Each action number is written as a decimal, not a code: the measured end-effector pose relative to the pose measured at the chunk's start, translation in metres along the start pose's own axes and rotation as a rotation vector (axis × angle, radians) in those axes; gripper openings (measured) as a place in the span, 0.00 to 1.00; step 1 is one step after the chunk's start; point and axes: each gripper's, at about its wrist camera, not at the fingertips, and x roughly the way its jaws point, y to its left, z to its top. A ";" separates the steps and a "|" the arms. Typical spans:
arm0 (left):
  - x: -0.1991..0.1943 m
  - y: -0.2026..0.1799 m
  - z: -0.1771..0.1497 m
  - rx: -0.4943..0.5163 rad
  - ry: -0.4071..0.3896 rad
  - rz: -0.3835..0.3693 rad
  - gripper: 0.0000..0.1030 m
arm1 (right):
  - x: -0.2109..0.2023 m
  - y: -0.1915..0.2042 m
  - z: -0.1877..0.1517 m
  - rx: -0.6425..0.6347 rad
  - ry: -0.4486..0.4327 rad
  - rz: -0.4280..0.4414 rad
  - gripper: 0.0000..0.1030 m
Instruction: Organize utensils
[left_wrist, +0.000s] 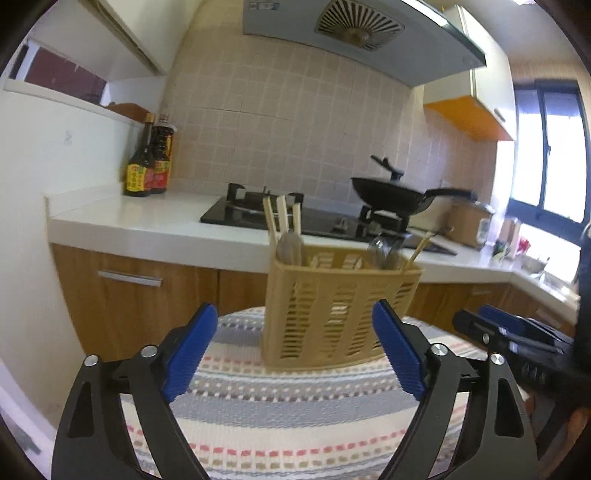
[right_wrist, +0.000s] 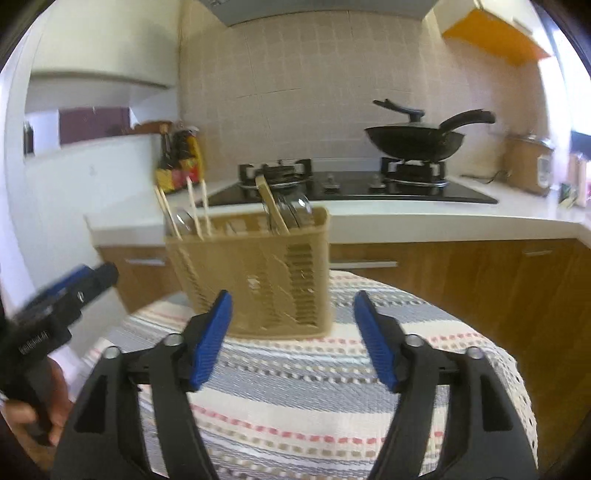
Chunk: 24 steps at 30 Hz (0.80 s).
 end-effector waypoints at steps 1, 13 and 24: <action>0.002 0.000 -0.004 0.003 -0.004 0.018 0.85 | 0.003 0.001 -0.005 0.002 0.002 -0.002 0.67; 0.008 0.001 -0.030 0.048 -0.068 0.232 0.91 | 0.025 -0.009 -0.025 0.008 0.033 -0.054 0.67; 0.008 -0.004 -0.030 0.085 -0.055 0.227 0.91 | 0.022 -0.011 -0.026 0.020 0.030 -0.049 0.76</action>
